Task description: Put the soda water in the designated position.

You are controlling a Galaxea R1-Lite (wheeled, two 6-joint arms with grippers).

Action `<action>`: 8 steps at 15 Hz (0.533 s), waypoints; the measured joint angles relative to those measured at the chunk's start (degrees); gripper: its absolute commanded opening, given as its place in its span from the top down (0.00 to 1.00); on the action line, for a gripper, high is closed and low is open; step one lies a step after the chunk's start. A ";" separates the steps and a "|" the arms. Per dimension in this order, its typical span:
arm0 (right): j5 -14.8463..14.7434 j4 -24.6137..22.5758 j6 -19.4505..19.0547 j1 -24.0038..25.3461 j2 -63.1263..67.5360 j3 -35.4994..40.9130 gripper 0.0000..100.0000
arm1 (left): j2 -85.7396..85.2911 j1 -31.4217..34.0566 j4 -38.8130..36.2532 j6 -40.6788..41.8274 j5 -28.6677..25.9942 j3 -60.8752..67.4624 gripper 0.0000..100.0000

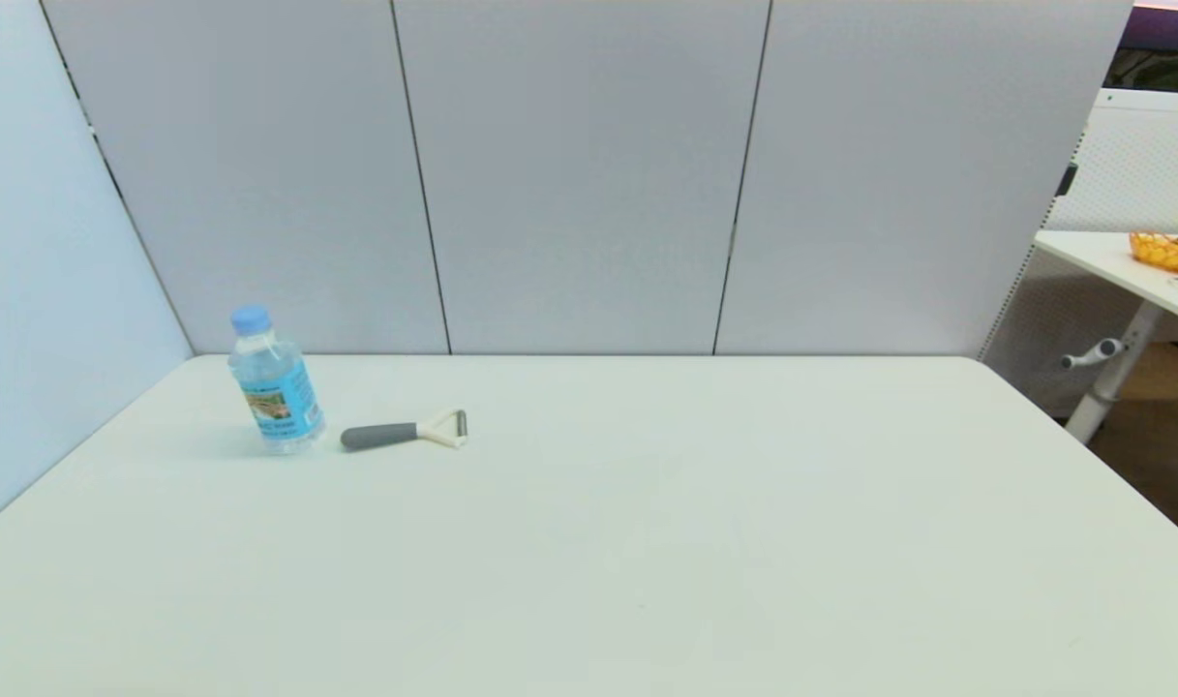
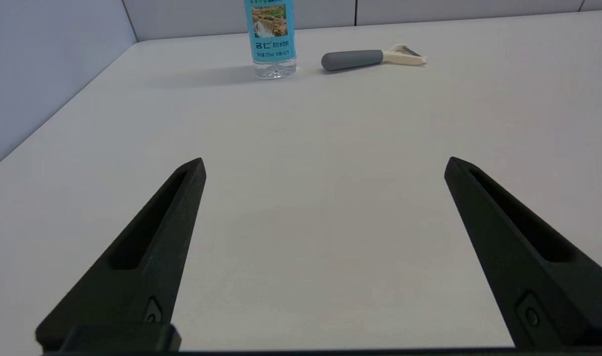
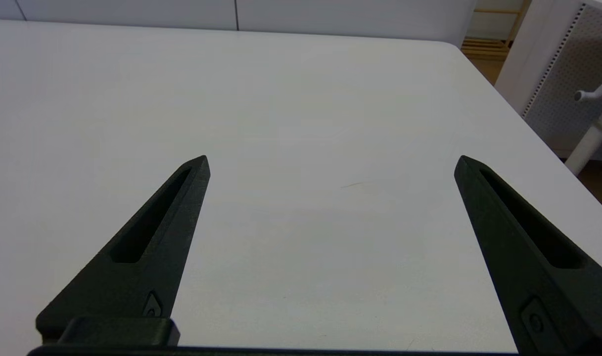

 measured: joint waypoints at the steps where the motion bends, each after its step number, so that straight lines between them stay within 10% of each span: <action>1: 0.00 0.00 0.02 0.00 0.00 0.00 0.00 | 0.00 0.00 0.02 0.00 0.01 0.00 0.00; 8: 0.11 0.05 -0.27 0.02 0.00 0.00 0.00 | 0.05 0.00 0.00 0.06 0.01 0.00 0.00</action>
